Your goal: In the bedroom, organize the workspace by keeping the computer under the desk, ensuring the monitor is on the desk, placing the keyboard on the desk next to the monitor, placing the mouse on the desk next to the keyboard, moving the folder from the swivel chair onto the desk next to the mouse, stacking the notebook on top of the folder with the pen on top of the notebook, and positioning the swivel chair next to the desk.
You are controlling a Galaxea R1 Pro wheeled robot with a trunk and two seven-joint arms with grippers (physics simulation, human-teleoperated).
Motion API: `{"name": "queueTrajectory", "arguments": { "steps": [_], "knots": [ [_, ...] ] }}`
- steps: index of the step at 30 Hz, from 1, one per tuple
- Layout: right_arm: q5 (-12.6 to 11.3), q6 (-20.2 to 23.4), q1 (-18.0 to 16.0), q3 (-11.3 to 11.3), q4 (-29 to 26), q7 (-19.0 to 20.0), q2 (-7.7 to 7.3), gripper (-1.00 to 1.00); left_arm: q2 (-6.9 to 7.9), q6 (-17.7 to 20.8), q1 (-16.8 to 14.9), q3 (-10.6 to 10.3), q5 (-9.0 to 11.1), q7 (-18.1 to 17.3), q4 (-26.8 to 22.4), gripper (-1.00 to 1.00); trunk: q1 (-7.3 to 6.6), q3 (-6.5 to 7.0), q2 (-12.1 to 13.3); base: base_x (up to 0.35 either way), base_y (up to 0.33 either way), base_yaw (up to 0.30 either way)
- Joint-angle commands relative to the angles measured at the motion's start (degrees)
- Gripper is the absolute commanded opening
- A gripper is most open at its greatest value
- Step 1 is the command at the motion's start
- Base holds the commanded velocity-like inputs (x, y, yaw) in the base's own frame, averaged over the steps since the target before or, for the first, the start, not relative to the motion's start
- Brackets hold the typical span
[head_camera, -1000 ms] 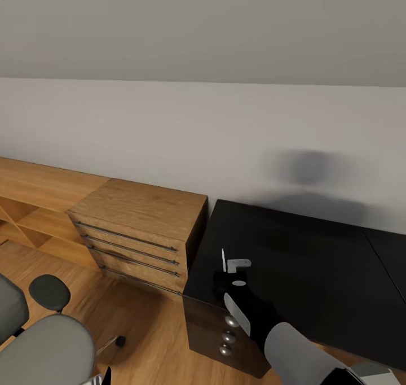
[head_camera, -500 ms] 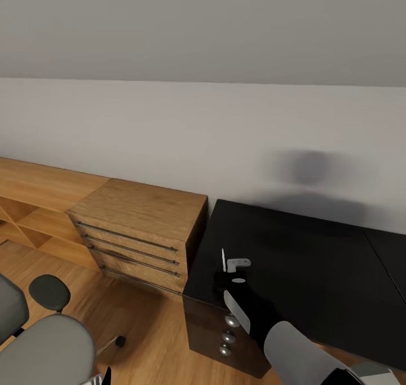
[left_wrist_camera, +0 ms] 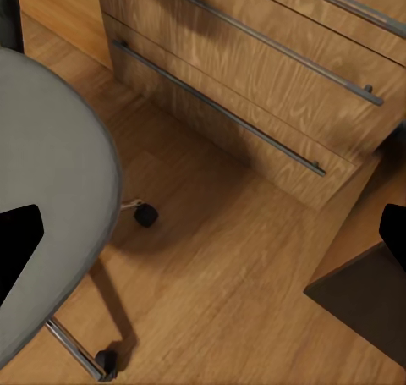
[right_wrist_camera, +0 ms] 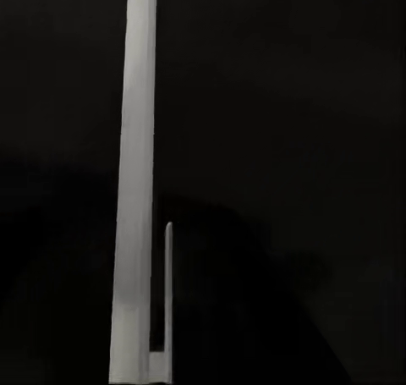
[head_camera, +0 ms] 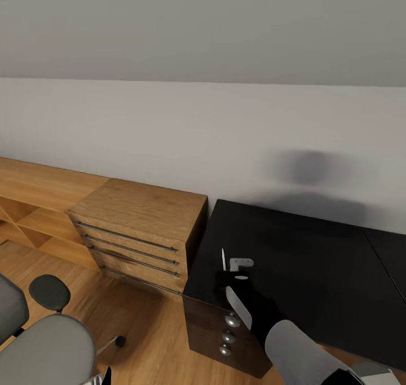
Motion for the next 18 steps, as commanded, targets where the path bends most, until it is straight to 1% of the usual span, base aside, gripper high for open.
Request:
{"name": "queueTrajectory", "arguments": {
  "steps": [1, 6, 18],
  "knots": [
    [-0.32, 1.08, -0.03, -0.59, 2.85, -0.65, -0.08, -1.0, 0.07, -0.29, 0.0, -0.23, 0.54, 0.32, -0.04, 1.0, 0.01, -0.05, -0.02, 0.0, 0.0, 0.0],
    [-0.32, 2.41, -0.03, -1.93, 2.8, -0.6, -0.08, -1.0, 0.08, -0.29, -0.03, -0.25, 0.54, 0.32, -0.04, 1.0, 0.01, -0.05, -0.02, 0.0, 0.0, 0.0],
    [-0.32, 2.57, -0.03, -2.06, 2.8, -0.59, -0.08, -1.0, 0.06, -0.24, -0.04, -0.28, 0.54, 0.32, -0.04, 1.0, 0.01, -0.05, -0.02, 0.0, 0.0, 0.0]
  ]
}}
